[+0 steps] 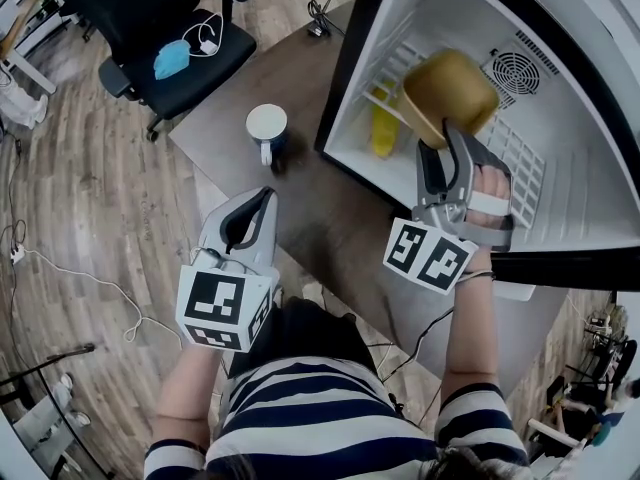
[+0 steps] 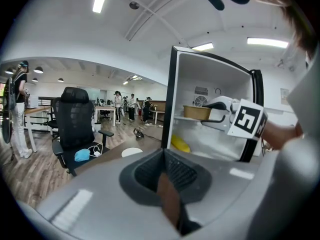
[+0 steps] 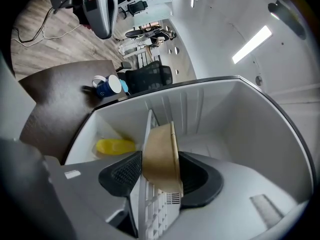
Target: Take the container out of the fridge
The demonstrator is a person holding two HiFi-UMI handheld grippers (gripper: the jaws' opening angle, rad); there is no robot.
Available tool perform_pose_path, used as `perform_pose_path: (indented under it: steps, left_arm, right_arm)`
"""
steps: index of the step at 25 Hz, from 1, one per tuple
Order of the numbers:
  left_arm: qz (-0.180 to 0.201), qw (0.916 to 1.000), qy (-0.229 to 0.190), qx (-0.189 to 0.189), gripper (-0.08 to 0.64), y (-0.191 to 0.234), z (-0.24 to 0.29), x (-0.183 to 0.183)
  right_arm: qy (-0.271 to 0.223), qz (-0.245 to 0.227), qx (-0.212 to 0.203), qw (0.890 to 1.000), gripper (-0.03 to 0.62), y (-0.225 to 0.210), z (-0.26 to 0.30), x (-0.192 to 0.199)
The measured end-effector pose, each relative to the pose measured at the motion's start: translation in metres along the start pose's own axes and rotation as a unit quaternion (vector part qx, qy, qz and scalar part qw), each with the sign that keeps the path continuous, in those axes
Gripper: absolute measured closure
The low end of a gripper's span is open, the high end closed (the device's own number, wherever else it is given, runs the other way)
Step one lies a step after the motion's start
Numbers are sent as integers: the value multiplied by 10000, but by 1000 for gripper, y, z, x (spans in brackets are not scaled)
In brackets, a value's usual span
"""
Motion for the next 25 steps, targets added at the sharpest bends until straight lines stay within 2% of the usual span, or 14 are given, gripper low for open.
perform_pose_path:
  steps: [5, 25]
  left_arm:
    - [36, 10000, -4, 37, 560, 1, 0, -2]
    - [121, 9991, -198, 358, 560, -3, -2, -18]
  right_arm:
    - [-59, -18, -22, 10000, 386, 1, -5, -3]
    - [-315, -79, -293, 9990, 393, 3, -43, -9]
Point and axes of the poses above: the fingertips, and each gripper's own axes: z forward along the fingers, y to its left, x out of its underside, the point moved 2 cm from there along -z, backward along the fingers, and after that the axes turned 4 degrees about -x, right-handed, at the moved point
